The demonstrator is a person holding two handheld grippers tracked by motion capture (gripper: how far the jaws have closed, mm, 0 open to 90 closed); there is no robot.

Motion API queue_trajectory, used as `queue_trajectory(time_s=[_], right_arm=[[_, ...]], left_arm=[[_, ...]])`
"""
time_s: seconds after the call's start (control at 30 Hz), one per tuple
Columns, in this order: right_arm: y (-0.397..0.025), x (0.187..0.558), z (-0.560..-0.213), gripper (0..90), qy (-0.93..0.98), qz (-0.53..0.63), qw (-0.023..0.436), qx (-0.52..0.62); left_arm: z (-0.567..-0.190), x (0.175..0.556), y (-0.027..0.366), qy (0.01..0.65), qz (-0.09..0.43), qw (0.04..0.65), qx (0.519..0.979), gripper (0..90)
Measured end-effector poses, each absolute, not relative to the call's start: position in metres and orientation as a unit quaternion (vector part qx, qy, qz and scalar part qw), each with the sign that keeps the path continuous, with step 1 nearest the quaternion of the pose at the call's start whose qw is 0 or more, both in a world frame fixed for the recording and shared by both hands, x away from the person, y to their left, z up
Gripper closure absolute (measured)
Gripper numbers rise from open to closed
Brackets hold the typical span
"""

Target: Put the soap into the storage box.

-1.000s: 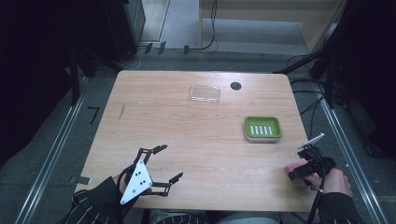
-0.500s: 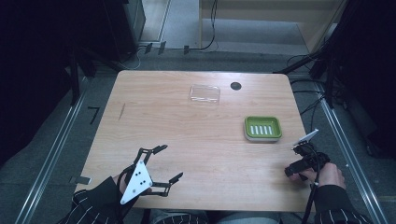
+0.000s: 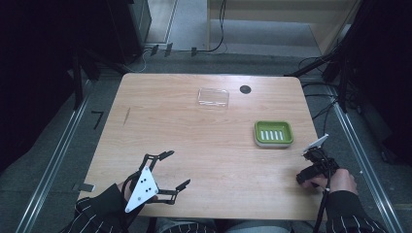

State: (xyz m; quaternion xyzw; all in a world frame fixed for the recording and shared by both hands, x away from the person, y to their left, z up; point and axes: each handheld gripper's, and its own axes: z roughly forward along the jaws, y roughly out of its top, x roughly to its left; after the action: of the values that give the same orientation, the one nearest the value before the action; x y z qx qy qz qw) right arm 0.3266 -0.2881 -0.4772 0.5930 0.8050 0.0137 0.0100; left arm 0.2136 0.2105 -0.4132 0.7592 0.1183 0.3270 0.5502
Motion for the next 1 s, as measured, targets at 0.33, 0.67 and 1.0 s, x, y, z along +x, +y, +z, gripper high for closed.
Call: queue_trajectory(time_s=[0.33, 0.67, 1.0], right_arm=[[-0.2875, 0.3266, -0.4777, 12.8, 0.803, 0.009, 0.010, 0.596], [-0.2888, 0.3265, -0.4785, 13.5, 0.798, 0.012, 0.004, 0.602], [-0.2883, 0.3273, -0.4780, 13.7, 0.805, 0.004, 0.005, 0.594]], left_arm=[[-0.4133, 0.2134, 0.2105, 0.119, 0.327, 0.551, 0.759, 13.5], [-0.4133, 0.2132, 0.2105, 0.119, 0.327, 0.551, 0.759, 13.5], [-0.4133, 0.2132, 0.2107, 0.119, 0.327, 0.551, 0.758, 13.6]])
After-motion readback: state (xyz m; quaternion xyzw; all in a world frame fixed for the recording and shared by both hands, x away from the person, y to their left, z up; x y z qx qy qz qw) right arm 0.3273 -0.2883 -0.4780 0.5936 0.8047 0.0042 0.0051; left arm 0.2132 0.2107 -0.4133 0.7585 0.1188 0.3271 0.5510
